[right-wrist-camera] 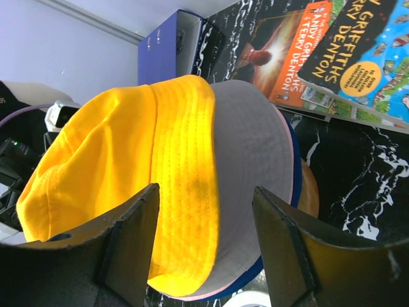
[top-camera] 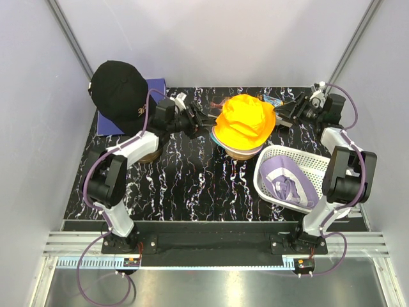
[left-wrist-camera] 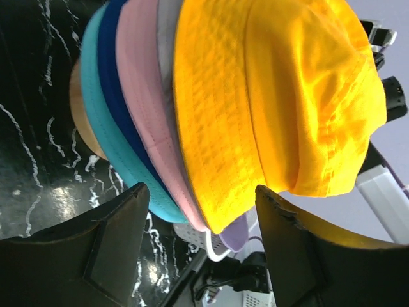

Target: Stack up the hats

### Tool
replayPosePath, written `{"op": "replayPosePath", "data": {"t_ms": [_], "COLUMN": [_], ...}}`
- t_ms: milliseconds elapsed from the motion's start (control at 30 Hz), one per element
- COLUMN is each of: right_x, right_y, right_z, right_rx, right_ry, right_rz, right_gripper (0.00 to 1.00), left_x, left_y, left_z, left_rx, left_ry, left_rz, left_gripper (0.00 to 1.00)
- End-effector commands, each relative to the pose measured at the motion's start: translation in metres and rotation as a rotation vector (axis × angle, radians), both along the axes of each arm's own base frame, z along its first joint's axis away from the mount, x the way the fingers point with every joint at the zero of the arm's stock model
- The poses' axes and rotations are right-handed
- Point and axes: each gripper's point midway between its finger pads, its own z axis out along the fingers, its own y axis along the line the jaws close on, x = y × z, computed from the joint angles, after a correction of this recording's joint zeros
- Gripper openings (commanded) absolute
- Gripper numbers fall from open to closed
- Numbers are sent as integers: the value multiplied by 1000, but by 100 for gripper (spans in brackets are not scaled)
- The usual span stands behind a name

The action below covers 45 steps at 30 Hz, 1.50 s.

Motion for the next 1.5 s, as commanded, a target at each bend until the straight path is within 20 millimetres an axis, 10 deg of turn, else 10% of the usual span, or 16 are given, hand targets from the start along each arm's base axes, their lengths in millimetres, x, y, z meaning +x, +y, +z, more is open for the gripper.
{"op": "replayPosePath", "data": {"t_ms": [0,733,1233,1467], "right_x": [6,9,0,-8], "right_y": [9,39,35,33], "right_z": [20,3,-34,-73], "right_rx": [2,5,-68,-182], "right_ry": [-97,-60,80,214], "right_rz": [62,147,95,32], "right_gripper": [68,62,7,0], "left_x": [-3,-1,3,4], "left_y": [-11,-29,-37,-33], "left_z": [40,16,2,-22], "left_rx": [-121,-100,-128,-69], "left_ry": [-77,-29,-4,42], "left_rz": [-41,-74,-73,-54], "left_gripper": [71,58,1,0]}}
